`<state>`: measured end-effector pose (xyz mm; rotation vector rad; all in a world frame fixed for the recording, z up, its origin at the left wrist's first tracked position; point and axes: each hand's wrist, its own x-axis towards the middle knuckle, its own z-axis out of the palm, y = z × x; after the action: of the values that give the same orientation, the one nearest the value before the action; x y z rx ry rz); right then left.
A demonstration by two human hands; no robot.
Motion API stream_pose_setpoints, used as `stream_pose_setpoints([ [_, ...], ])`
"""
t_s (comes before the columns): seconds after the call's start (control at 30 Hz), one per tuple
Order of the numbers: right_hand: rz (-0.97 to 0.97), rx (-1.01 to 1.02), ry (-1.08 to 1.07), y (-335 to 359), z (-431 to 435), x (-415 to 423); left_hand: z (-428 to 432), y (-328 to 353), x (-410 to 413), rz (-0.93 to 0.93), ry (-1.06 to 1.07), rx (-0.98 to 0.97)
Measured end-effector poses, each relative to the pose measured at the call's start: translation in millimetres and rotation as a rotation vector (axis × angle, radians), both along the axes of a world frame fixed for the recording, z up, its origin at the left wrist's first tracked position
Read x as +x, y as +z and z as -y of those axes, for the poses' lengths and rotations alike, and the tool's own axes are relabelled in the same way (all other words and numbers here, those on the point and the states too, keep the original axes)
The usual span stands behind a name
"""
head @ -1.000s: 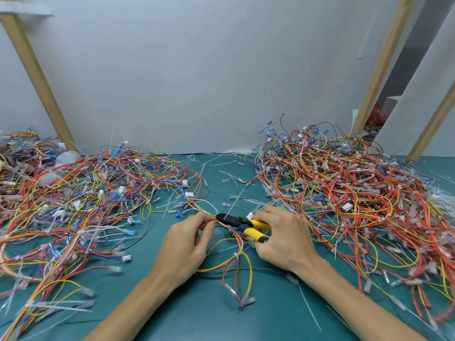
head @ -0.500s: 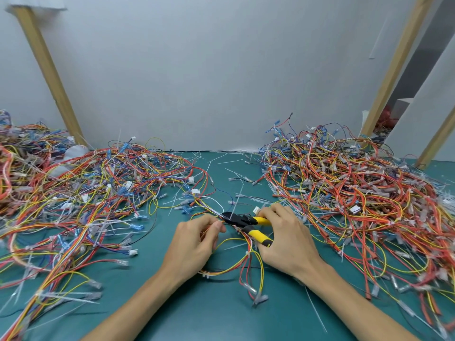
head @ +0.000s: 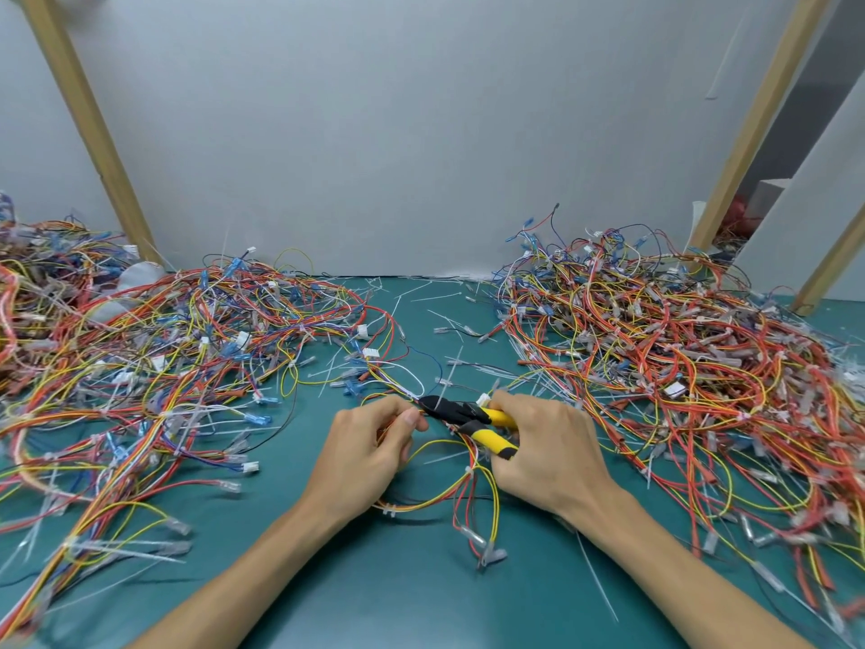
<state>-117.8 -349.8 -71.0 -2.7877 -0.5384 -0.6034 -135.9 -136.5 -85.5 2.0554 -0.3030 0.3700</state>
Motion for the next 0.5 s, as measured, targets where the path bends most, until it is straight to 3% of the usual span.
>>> stream_pose_setpoints([
  [0.5, -0.003, -0.044, -0.001, -3.6, 5.3, 8.1, -2.5, -1.5, 2.3, 0.022, 0.002, 0.061],
])
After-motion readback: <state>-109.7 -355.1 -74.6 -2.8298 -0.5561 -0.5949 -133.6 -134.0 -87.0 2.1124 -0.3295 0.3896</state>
